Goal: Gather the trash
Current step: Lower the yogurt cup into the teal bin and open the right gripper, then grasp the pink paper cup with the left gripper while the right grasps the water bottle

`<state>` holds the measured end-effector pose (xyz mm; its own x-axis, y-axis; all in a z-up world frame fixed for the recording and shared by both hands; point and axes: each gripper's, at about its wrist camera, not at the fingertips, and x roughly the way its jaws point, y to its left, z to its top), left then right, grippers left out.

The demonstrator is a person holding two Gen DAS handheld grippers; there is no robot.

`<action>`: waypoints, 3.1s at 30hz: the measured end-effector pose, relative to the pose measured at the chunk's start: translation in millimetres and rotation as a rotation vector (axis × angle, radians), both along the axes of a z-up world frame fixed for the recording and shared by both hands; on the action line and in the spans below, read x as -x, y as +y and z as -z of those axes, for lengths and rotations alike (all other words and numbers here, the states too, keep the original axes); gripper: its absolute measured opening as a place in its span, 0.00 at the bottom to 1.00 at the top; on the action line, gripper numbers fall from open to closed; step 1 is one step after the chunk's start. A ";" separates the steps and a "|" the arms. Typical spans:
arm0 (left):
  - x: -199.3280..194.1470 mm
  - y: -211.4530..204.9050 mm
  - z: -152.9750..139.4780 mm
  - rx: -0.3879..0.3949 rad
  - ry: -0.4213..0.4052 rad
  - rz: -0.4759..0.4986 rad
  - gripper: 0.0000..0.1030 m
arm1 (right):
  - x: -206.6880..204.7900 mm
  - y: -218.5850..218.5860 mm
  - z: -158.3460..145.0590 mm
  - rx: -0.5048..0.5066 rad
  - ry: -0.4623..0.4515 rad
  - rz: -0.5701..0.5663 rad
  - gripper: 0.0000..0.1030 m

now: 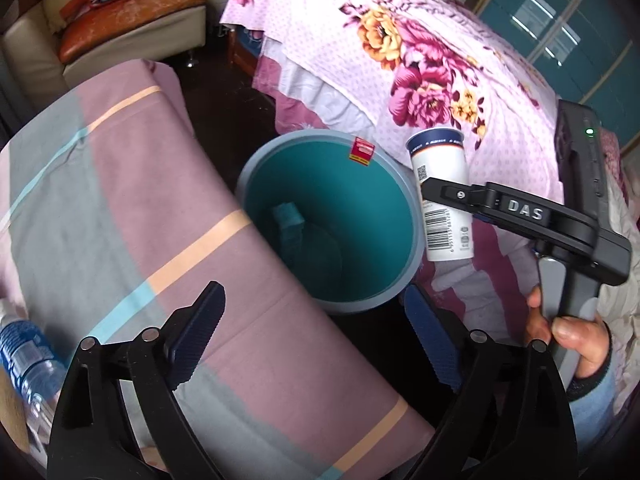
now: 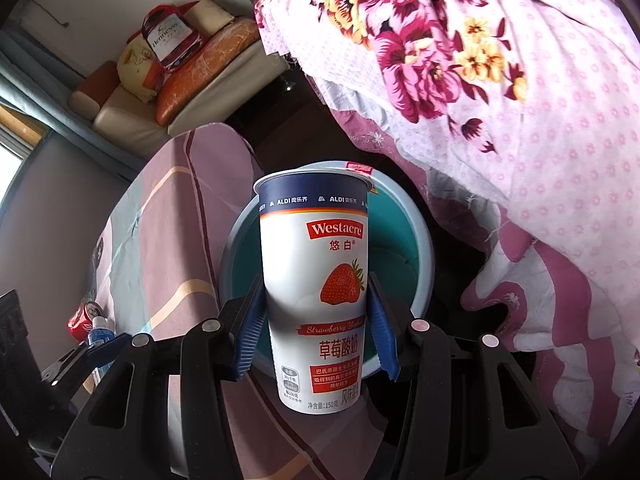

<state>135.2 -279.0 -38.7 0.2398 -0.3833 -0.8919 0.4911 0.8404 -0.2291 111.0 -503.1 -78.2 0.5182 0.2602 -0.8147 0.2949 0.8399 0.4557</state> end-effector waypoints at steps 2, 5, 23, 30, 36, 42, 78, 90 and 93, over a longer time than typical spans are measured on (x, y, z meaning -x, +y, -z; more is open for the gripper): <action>0.8 7.6 -1.7 0.007 0.008 -0.013 0.89 | -3.5 4.8 1.4 -0.002 0.015 -0.008 0.49; 2.5 17.7 -2.8 0.017 0.018 -0.033 0.89 | -5.4 10.8 0.9 -0.006 0.024 -0.014 0.64; 49.1 93.8 -23.4 0.044 -0.007 -0.119 0.89 | 29.4 68.9 -36.8 0.035 0.041 -0.095 0.75; 67.3 131.8 -24.5 0.048 -0.016 -0.163 0.89 | 42.8 107.0 -57.3 0.078 0.023 -0.162 0.77; 85.4 154.9 -8.7 0.037 0.015 -0.198 0.89 | 52.5 145.3 -61.5 0.109 0.032 -0.242 0.80; 94.3 171.6 13.8 0.035 0.064 -0.219 0.89 | 57.0 174.8 -55.0 0.128 0.064 -0.301 0.80; 94.3 300.2 -40.5 0.145 -0.094 -0.475 0.61 | 7.3 277.3 -41.3 0.111 0.132 -0.559 0.80; 71.3 384.8 -40.8 0.162 -0.110 -0.647 0.61 | -43.5 371.5 -19.7 0.133 0.178 -0.754 0.80; 68.4 390.8 -35.6 0.161 -0.101 -0.650 0.61 | -51.3 380.9 -11.3 0.136 0.196 -0.769 0.80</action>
